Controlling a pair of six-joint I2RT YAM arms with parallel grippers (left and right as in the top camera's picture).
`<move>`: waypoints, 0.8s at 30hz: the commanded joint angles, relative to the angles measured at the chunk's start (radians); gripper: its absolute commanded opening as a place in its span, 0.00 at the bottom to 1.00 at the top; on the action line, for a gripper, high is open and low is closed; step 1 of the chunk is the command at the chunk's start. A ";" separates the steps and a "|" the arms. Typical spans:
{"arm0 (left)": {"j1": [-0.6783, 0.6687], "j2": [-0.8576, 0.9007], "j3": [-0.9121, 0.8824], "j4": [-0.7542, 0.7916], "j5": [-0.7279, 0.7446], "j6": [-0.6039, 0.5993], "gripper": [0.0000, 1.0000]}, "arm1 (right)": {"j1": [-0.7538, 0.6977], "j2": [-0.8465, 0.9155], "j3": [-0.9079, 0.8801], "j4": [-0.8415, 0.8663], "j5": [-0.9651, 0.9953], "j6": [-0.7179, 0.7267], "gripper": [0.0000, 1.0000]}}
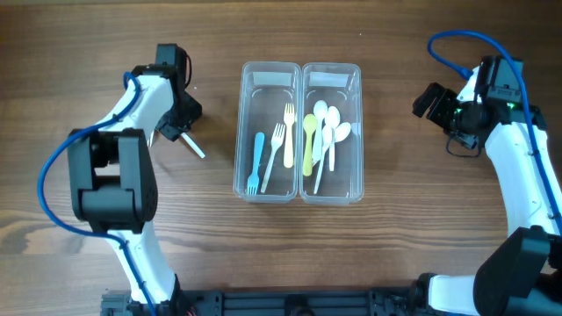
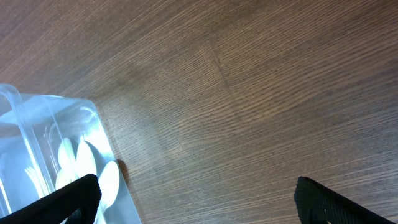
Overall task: Pack container
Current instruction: 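Grasp a white fork with the left gripper, then place the white fork into the left tray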
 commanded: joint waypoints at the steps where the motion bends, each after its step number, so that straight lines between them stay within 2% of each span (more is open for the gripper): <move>1: 0.008 0.033 -0.016 -0.015 -0.017 0.019 0.44 | 0.007 0.006 0.007 -0.002 -0.008 0.006 1.00; 3: 0.008 0.033 -0.016 -0.019 -0.018 0.019 0.41 | 0.007 0.006 0.007 -0.005 -0.008 0.006 1.00; 4: 0.008 0.033 -0.016 -0.020 -0.018 0.019 0.36 | 0.007 0.006 0.007 -0.006 -0.008 0.004 1.00; 7: 0.008 0.033 -0.016 -0.023 -0.017 0.019 0.09 | 0.007 0.006 0.007 -0.009 -0.008 0.004 1.00; 8: 0.008 0.033 -0.016 -0.030 -0.017 0.019 0.04 | 0.007 0.006 0.007 -0.008 -0.008 0.004 1.00; 11: 0.008 0.023 -0.013 -0.064 0.002 0.020 0.04 | 0.007 0.006 0.007 -0.008 -0.008 0.005 1.00; 16: 0.005 -0.060 0.088 -0.182 0.042 0.186 0.04 | 0.007 0.006 0.007 -0.005 -0.008 0.006 1.00; 18: 0.000 -0.121 0.171 -0.243 0.210 0.292 0.04 | 0.007 0.006 0.007 -0.002 -0.005 0.006 1.00; 20: -0.017 -0.168 0.208 -0.257 0.302 0.365 0.04 | 0.007 0.006 0.007 0.003 -0.005 0.007 1.00; 23: -0.101 -0.255 0.222 -0.244 0.319 0.505 0.04 | 0.007 0.006 0.007 0.003 -0.005 0.006 1.00; 24: -0.162 -0.280 0.222 -0.240 0.318 0.629 0.04 | 0.007 0.006 0.007 0.003 -0.005 0.006 1.00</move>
